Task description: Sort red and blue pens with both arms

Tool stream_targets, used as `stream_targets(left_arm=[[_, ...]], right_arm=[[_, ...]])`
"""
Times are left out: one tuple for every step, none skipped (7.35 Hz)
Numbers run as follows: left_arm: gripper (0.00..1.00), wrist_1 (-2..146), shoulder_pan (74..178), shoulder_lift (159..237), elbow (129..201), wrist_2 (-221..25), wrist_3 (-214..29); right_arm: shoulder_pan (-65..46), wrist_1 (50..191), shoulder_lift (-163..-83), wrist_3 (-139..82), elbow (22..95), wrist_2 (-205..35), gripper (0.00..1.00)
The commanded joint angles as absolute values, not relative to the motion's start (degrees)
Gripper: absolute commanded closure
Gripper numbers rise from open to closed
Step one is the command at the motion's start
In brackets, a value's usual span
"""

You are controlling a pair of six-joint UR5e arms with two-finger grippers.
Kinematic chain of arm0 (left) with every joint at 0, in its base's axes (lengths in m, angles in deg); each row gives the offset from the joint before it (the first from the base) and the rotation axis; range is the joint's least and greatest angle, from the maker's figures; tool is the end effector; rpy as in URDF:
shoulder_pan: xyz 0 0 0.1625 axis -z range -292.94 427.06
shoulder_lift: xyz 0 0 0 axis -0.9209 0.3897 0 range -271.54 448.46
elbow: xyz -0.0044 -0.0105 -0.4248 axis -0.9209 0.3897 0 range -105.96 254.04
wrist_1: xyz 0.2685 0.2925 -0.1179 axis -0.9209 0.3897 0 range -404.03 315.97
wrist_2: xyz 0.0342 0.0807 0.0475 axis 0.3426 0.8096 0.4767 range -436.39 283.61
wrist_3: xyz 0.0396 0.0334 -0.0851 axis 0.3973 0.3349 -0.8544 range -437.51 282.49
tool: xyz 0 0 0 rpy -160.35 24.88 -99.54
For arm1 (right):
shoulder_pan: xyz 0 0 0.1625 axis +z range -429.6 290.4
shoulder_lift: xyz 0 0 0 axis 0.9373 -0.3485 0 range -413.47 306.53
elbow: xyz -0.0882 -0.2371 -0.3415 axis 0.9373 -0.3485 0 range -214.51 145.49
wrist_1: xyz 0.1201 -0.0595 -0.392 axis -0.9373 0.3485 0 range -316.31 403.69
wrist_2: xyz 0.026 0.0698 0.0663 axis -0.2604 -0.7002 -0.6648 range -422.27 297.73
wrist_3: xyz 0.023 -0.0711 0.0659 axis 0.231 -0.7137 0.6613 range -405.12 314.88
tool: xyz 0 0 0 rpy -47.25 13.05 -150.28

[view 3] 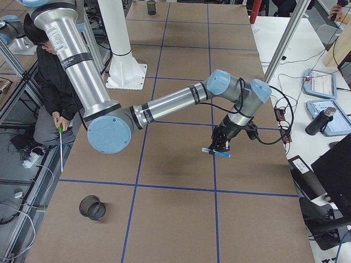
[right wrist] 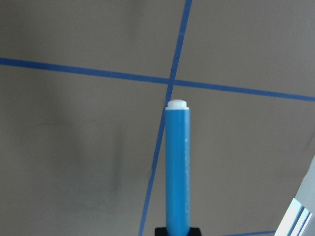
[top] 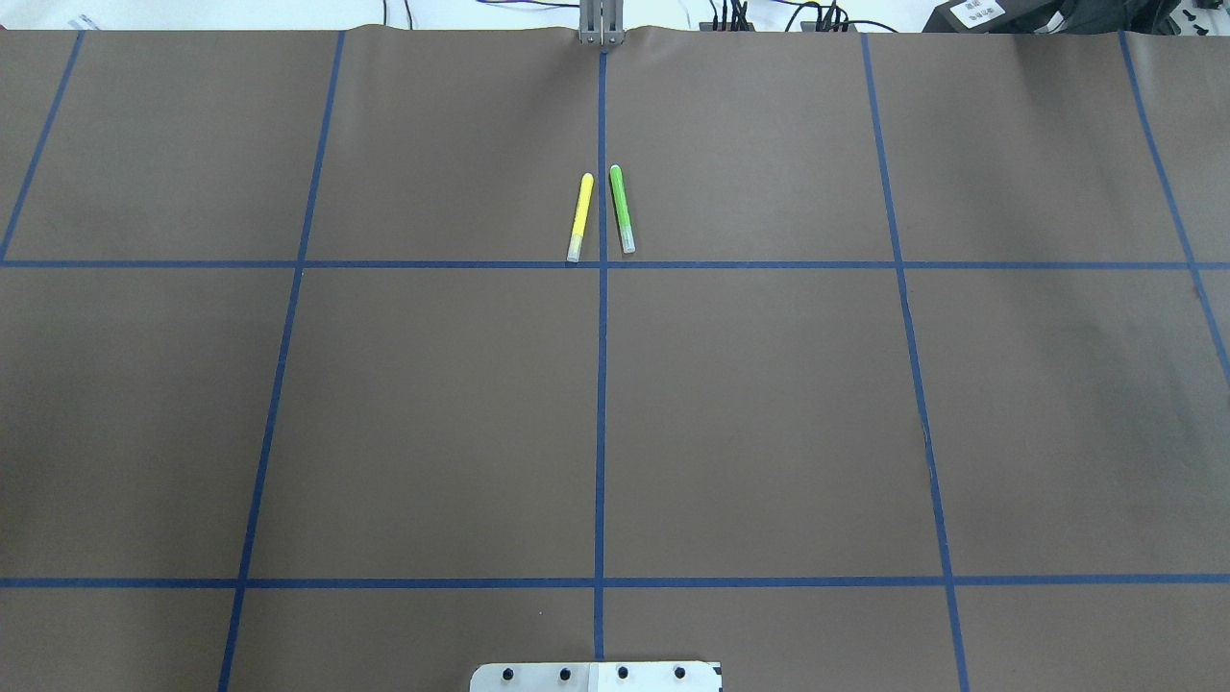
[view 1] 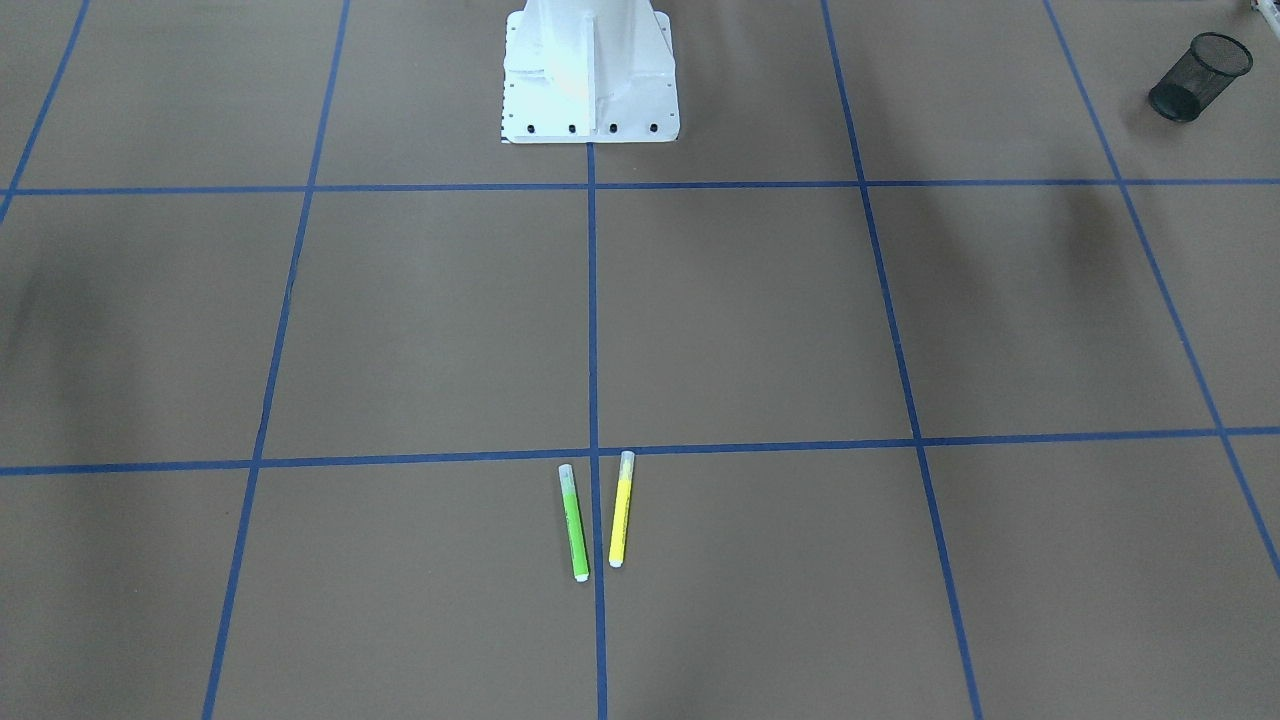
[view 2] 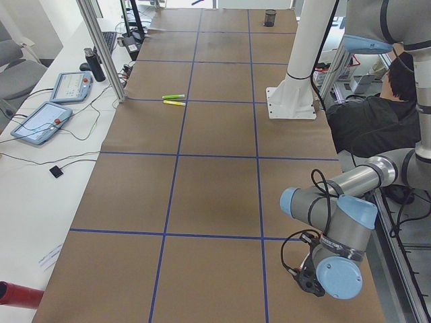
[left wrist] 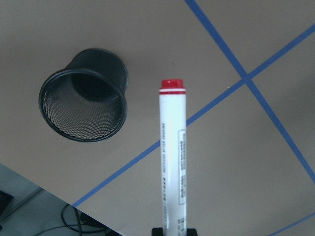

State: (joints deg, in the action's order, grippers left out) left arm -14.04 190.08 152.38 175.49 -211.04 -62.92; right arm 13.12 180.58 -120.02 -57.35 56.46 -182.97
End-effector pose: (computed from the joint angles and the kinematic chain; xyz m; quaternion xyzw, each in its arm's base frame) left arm -0.1352 -0.0918 0.7582 -0.3912 0.5027 -0.3451 0.6893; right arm 0.0076 -0.5915 0.5076 -0.1765 -0.2674 -0.1094 0.9409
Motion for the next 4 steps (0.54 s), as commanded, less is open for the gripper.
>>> stream_targets(left_arm=[[1.0,-16.8,194.1,152.3,168.9,-211.0,-62.7],[1.0,-16.8,194.5,152.3,167.8,-211.1,-62.8],[1.0,-16.4,194.7,152.5,165.2,-212.6,-62.7],[1.0,-16.3,194.7,152.6,164.8,-213.7,-62.8]], right_arm=[[13.7,183.4,-124.1,-57.2,62.1,-185.1,1.0],[13.7,184.0,-124.1,-57.2,62.3,-185.8,1.0],[13.8,184.0,-124.1,-57.2,62.4,-185.8,1.0],[13.9,184.0,-124.1,-57.2,62.4,-186.0,1.0]])
